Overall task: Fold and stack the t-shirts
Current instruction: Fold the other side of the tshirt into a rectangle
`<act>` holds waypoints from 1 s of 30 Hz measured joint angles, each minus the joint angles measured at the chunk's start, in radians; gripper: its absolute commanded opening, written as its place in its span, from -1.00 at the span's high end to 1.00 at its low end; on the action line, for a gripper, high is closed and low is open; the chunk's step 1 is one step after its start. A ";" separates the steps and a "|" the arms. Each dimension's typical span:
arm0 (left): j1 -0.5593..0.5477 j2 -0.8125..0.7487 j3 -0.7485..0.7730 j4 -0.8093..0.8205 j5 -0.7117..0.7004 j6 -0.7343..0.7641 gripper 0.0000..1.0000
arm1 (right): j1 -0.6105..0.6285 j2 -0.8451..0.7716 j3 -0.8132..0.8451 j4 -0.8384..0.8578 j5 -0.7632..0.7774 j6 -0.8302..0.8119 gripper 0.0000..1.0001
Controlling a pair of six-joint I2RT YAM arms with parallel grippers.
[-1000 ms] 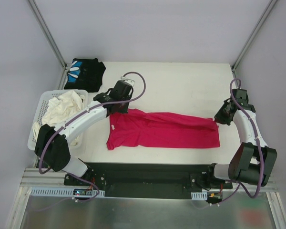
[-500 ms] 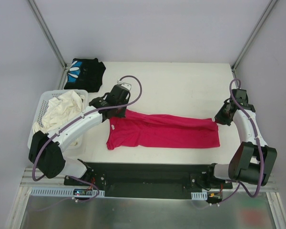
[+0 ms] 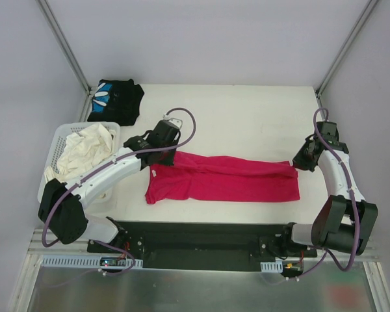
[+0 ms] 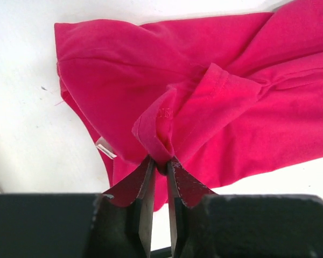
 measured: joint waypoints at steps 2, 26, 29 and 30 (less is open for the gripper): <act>-0.004 0.002 0.000 -0.001 0.004 -0.008 0.72 | 0.000 0.000 0.000 -0.002 -0.005 0.000 0.99; -0.041 0.031 -0.010 -0.009 -0.034 -0.036 -0.08 | 0.000 -0.003 -0.017 0.005 -0.009 0.000 0.99; -0.041 0.072 0.032 -0.009 -0.060 -0.027 -0.08 | 0.000 -0.003 -0.031 0.005 -0.006 0.000 0.96; -0.041 0.083 0.047 -0.008 -0.064 -0.025 -0.08 | 0.000 -0.003 -0.036 0.005 -0.001 0.000 0.93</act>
